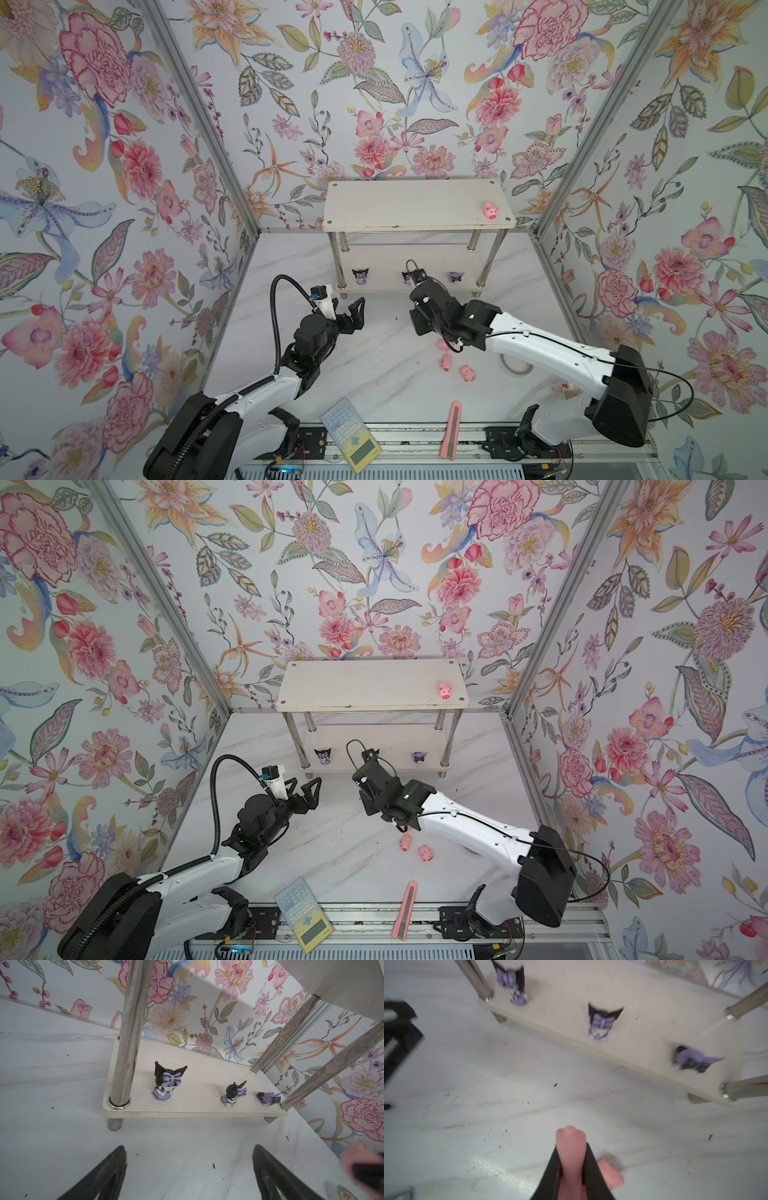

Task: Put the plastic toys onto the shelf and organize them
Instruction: 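Carry the second pig above the upper tier with the right gripper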

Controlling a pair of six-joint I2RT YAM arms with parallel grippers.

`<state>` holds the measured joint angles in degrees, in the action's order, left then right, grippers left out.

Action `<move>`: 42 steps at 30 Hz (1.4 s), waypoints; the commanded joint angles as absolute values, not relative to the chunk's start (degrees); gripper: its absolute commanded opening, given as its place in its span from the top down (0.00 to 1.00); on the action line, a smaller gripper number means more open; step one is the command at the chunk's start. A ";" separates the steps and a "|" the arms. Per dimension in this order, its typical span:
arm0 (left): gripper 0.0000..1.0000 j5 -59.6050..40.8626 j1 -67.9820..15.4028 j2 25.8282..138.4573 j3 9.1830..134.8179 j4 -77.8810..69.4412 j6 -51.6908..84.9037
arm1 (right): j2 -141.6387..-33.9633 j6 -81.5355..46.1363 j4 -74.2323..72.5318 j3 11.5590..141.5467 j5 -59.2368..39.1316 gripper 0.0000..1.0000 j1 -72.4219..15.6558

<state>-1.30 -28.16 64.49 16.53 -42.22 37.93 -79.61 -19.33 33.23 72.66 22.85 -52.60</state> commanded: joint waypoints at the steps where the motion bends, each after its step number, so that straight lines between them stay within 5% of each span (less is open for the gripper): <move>1: 0.05 -1.50 -28.13 63.64 17.67 -41.84 37.00 | -76.06 -11.90 41.49 80.80 26.02 0.82 -48.36; 10: 0.05 -1.23 -28.09 61.55 17.84 -39.42 37.18 | -83.04 -3.75 44.38 104.12 20.27 0.80 -35.35; 21: 0.05 0.00 -28.13 59.17 17.68 -36.75 37.09 | -102.30 -4.89 53.19 128.86 12.39 0.79 -29.38; 42: 0.05 -0.98 -28.12 62.43 19.08 -37.41 37.05 | -107.82 -8.35 55.82 131.83 9.59 0.71 -26.78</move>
